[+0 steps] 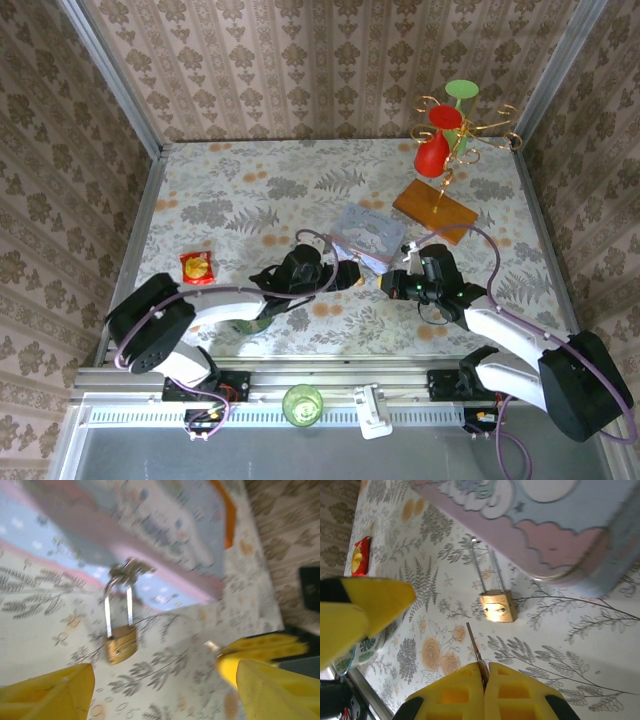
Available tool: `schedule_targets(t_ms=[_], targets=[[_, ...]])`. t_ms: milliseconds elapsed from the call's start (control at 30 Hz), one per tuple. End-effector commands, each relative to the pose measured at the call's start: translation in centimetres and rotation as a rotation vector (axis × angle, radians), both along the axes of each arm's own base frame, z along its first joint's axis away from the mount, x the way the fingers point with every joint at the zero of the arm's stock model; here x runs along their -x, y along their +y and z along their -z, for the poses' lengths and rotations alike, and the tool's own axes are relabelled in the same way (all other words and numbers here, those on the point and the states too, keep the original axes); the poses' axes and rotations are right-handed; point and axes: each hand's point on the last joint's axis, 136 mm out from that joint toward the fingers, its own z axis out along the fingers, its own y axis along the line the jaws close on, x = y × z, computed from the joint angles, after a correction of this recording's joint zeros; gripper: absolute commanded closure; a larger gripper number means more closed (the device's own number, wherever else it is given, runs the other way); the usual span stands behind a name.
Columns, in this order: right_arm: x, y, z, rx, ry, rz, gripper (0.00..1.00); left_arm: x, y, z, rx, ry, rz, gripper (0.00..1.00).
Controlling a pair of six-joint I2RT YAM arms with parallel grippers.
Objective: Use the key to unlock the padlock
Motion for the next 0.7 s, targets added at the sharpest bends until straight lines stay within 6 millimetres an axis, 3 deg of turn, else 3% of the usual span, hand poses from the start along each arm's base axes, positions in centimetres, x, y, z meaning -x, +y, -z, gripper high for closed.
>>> schedule_targets(t_ms=[0,167,433,667], targets=[[0.6,-1.0,1.9,-0.007,0.094,0.064,1.00,0.1,-1.1,0.8,-0.005,0.004,0.073,0.25],[-0.8,-2.2,2.0,-0.001,0.079,0.119,1.00,-0.9,-1.5,2.5,-0.011,-0.004,0.080,0.26],[-1.4,-1.9,2.5,-0.009,0.076,0.099,1.00,-2.5,-1.4,4.2,0.047,-0.029,0.072,0.28],[-3.0,-2.7,2.3,0.020,0.051,0.123,1.00,-2.1,-3.7,5.4,0.084,-0.007,0.134,0.34]])
